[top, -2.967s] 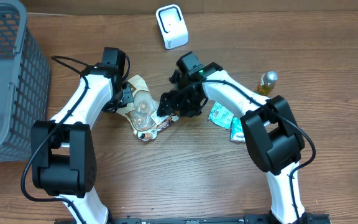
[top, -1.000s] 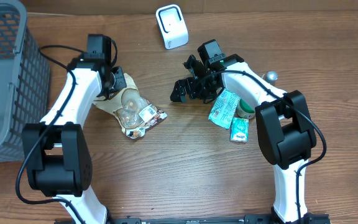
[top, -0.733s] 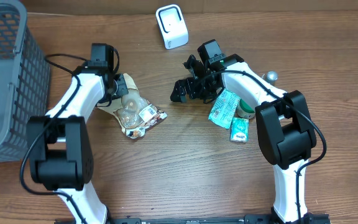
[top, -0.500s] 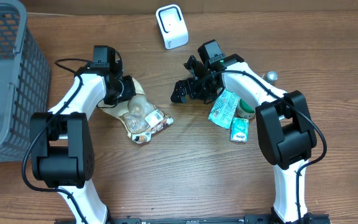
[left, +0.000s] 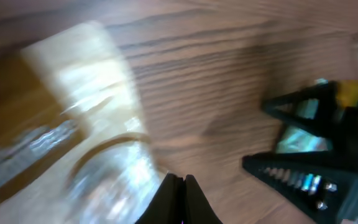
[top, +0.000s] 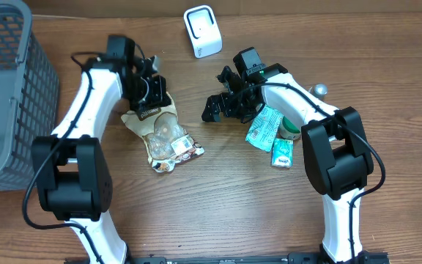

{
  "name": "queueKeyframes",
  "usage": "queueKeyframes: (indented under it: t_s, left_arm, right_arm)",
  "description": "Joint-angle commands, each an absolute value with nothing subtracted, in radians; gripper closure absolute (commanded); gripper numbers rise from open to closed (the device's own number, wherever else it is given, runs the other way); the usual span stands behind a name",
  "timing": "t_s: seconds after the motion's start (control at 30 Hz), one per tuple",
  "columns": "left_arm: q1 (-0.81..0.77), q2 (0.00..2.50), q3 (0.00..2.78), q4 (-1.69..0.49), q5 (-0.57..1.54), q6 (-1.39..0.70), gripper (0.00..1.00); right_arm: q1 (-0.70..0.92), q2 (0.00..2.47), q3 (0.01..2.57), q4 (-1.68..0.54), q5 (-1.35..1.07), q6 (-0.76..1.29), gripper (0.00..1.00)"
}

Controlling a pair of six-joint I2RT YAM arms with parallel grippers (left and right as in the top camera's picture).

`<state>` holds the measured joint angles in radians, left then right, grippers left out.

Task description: Scan the item barcode

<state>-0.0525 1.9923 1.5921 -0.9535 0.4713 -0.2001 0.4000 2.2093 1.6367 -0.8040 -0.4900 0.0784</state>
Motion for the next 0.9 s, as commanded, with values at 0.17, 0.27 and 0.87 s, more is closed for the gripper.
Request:
queueKeyframes:
  t_s: [0.17, 0.27, 0.87]
  left_arm:
    - [-0.052, 2.005, 1.666, -1.228, -0.164, -0.417, 0.96]
    - [-0.052, 2.009, 1.627, -1.254, -0.21, -0.428, 0.96]
    - [-0.053, 2.025, 1.415, -0.892, 0.178, -0.31, 0.94]
  right_arm:
    - [0.399, 2.175, 1.631, -0.807, -0.479, 0.074, 0.0]
    - [0.399, 2.175, 1.631, -0.806, -0.479, 0.074, 0.0]
    - [0.399, 2.175, 1.631, -0.808, -0.479, 0.078, 0.0]
